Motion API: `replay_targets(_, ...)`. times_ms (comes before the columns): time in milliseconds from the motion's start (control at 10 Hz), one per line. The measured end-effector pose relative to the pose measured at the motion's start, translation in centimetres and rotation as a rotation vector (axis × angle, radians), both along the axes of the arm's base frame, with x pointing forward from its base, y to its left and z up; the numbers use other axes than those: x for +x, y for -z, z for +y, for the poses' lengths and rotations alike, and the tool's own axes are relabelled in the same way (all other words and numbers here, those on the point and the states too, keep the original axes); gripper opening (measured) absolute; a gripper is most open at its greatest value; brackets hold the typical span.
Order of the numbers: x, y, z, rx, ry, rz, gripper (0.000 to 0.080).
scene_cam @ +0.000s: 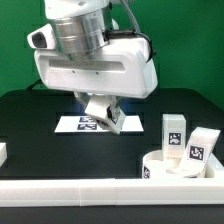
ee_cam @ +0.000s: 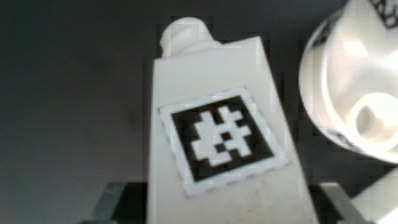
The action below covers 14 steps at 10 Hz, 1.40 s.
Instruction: Assemble stool
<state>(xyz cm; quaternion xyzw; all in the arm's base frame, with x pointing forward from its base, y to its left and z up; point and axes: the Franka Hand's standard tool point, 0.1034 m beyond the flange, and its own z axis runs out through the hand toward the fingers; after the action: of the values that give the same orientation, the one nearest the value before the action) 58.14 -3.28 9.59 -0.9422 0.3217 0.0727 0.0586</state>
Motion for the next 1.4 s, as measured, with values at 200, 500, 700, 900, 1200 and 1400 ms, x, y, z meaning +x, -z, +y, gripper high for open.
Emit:
replay_targets(200,0.9,0.1,0.5,-0.061,-0.001,-0.115,0.0327)
replay_targets(500,3.3,-1.6,2.9,-0.138,-0.032,-0.318,0.0327)
replay_targets(700,4.1,-3.0,3.6,-0.170,0.001,-0.434,0.0327)
replay_targets(900,3.7,-2.2,4.5,-0.220,-0.007,-0.528,0.0327)
replay_targets(1200,4.7,-2.9,5.6,-0.212,-0.017,-0.548,0.0327)
replay_targets(1400,4.9,-2.4,6.4,-0.210,-0.032,-0.541,0.0327)
